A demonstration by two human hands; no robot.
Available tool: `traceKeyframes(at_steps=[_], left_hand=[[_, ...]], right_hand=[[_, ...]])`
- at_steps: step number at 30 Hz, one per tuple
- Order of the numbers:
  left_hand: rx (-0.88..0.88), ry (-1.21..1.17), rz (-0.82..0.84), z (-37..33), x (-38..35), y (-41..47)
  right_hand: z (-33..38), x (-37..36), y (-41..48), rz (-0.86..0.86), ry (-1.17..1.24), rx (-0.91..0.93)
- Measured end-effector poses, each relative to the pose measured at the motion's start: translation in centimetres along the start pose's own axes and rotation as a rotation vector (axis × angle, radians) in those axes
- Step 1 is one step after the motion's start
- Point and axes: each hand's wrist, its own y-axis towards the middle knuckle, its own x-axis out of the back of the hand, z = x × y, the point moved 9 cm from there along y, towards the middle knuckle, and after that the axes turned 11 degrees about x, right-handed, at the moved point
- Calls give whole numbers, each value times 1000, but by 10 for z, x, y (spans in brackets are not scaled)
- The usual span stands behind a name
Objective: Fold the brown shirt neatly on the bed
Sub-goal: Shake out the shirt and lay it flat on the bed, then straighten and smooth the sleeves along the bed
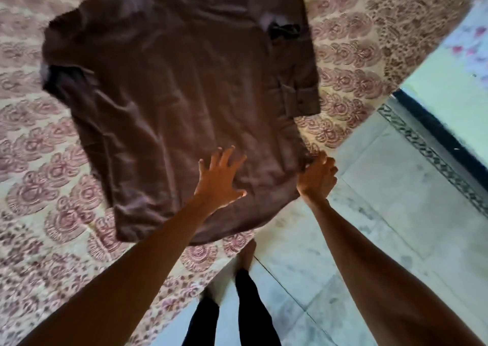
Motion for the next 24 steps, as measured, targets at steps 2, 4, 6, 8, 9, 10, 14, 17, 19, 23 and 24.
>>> traceKeyframes(at_steps=[2,4,6,8,9,10,14,17,19,23,24], left_hand=[[35,16,104,-4,-9,10],[49,70,135,-8,-13,11],[46,120,109,-10,-12,10],[51,123,98,-9,-11,12],[47,127,100,-9,-10,14],[45,135,102,-10,-9,15],[3,144,98,-17,8,26],[61,-47,140,-18,20,54],[156,-295,202,-19,31,74],[192,-473,164,-32,66,117],[195,-504,158,-34,75,128]], right_hand=[[-18,-5,13,38,106,-57],[-28,-4,22,77,121,-64],[-34,1,26,89,100,-46],[-40,3,25,85,124,-70],[-44,3,24,89,117,-80],[-46,1,23,103,90,-76],[-41,9,32,106,-65,-31],[-13,28,59,84,-7,105],[11,35,84,99,111,179],[38,46,136,103,371,76],[45,47,151,112,375,53]])
